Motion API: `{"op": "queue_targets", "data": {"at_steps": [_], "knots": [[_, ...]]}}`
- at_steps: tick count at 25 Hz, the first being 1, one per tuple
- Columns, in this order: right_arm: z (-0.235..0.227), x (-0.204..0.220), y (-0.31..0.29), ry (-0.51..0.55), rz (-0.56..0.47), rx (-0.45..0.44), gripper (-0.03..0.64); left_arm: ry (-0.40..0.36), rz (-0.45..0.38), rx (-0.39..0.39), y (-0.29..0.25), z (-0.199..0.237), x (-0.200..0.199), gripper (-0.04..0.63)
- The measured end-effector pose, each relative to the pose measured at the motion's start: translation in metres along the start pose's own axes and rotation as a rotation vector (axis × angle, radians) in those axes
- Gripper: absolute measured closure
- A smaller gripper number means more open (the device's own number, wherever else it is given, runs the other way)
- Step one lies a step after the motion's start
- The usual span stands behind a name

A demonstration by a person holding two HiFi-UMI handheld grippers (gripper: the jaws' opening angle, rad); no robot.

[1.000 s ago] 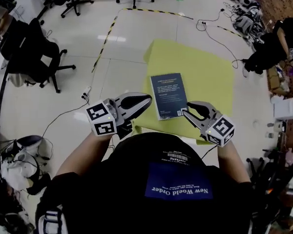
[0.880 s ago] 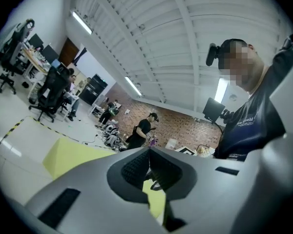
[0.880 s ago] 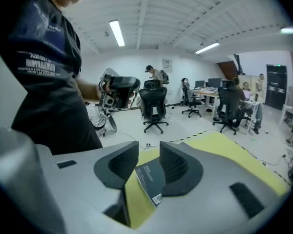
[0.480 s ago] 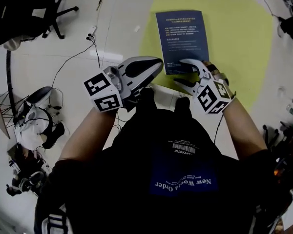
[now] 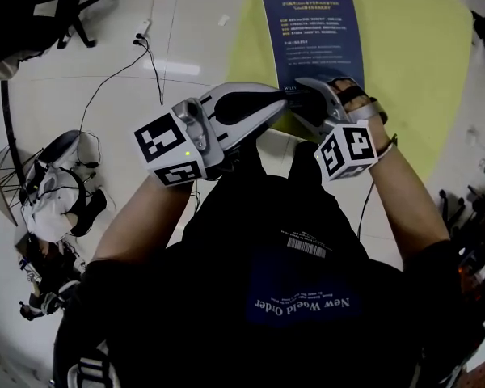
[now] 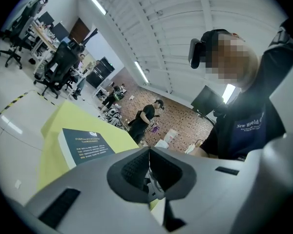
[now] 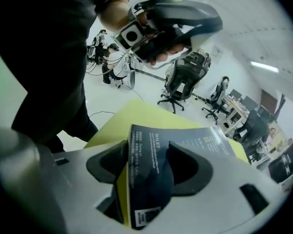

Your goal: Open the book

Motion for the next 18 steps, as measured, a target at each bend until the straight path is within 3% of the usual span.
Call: {"op": "queue_targets", "data": {"at_steps": [3, 7, 10, 18], "knots": [[0.0, -0.001, 0.002, -0.002, -0.014, -0.029, 0.381, 0.005, -0.008, -0.017, 0.01, 0.001, 0.0, 0.589], [0.003, -0.002, 0.01, -0.033, -0.048, -0.049, 0.498, 0.014, -0.014, -0.026, 0.016, 0.001, 0.002, 0.589], [0.002, -0.005, 0.015, -0.084, -0.055, -0.041, 0.538, 0.017, -0.02, -0.026, 0.018, 0.0, 0.002, 0.589], [-0.017, 0.0, 0.05, -0.48, -0.238, 0.007, 0.569, 0.025, -0.048, -0.037, 0.03, -0.003, -0.004, 0.589]]}}
Point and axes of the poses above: the fingertips, and each gripper's own axes: y backward along the fingers, z to its left, x out of its underside, the point moved 8 cm from there along y, backward along the fingers, and after that the axes turned 4 degrees about z, right-handed, at the moved point
